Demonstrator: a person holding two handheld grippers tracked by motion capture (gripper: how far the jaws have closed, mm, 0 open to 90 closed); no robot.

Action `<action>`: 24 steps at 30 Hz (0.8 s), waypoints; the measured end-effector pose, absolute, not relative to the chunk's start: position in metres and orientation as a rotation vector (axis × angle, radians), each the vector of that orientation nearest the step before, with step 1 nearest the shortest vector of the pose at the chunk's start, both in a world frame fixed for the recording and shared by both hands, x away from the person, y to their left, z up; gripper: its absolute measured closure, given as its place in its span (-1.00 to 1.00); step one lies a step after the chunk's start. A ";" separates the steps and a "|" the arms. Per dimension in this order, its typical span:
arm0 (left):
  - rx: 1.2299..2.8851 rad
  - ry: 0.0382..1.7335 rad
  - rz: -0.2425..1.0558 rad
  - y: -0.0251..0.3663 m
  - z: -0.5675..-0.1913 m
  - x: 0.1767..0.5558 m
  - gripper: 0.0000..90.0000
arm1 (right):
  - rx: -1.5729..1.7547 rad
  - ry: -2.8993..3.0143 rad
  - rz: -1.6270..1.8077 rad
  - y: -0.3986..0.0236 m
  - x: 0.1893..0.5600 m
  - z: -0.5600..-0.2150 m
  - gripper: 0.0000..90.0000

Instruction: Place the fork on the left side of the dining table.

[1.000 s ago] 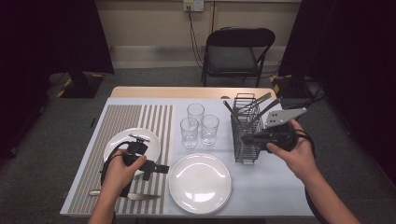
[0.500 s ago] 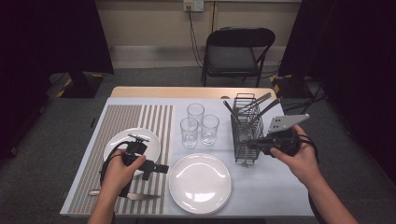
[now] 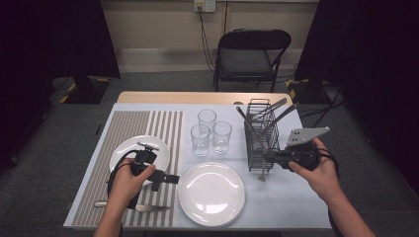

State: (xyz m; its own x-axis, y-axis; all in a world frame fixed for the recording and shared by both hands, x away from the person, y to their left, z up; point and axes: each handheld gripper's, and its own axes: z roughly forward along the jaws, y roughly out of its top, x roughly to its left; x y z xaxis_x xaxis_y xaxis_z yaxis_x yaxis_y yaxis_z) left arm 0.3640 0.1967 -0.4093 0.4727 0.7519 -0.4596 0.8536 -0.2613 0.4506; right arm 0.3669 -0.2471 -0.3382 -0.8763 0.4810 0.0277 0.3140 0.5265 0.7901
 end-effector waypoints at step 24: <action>2.016 1.304 -0.239 0.164 -0.399 0.368 -0.59 | 0.654 2.525 1.278 -0.243 0.356 -0.349 0.95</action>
State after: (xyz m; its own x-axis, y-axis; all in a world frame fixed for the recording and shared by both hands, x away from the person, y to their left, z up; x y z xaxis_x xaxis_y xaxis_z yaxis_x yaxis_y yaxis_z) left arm 0.3684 0.1641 -0.3991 0.4727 0.7226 -0.5043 0.8545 -0.2361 0.4626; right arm 0.3556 -0.2427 -0.3494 -0.8719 0.4896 -0.0091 0.2826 0.5183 0.8071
